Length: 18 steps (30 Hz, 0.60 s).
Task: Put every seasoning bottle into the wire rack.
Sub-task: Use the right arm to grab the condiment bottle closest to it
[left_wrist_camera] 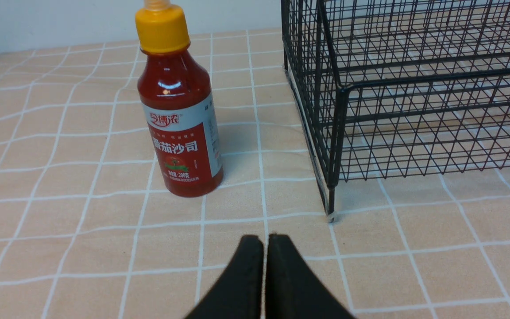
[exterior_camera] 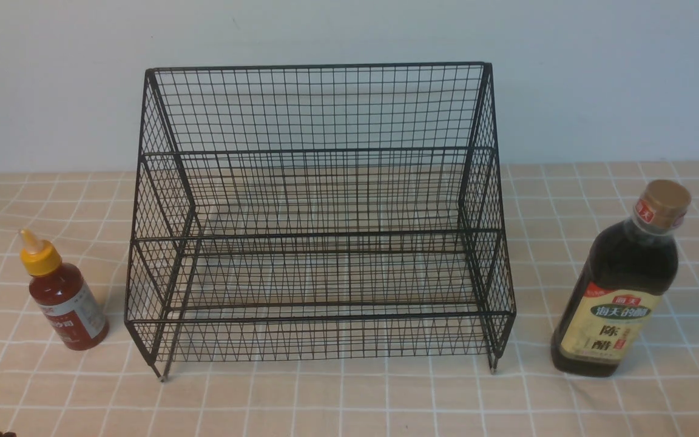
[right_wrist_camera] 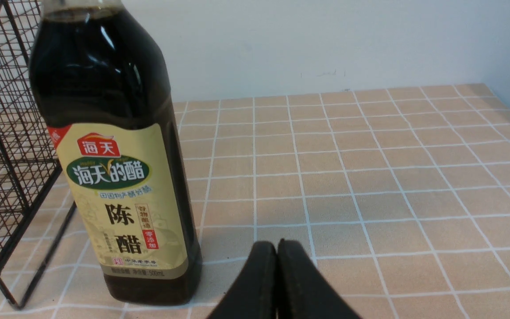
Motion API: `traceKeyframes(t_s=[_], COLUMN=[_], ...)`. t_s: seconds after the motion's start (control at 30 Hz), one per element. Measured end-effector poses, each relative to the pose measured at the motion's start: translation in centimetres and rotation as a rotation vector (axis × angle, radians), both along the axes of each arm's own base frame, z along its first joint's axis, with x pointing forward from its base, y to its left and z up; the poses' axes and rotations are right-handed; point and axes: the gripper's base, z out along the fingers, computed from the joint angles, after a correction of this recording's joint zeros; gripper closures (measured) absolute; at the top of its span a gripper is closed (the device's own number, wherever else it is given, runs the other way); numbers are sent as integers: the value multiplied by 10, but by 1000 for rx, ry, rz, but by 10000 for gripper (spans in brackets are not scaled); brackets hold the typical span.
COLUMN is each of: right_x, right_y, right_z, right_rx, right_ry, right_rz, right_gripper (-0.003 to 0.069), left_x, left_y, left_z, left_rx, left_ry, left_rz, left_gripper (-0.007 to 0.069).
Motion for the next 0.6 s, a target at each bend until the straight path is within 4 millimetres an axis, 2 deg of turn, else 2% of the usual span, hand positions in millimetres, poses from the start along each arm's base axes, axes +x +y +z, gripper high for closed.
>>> traceKeyframes(t_s=[0.13,0.37,0.6], right_x=[1,1,0], right_y=[1,-1,-3], right_z=[6,29,35], right_rx=[51,377,417], right_ry=[-77,-354,-419], right_rz=[3,-20,-29], right_gripper=[673,673,673], left_x=[0,0,0], left_y=[0,0,0], left_z=[0,0,0], left_rx=[0,0,0], left_ry=[0,0,0], left_rz=[0,0,0], left_gripper=[631,631,631])
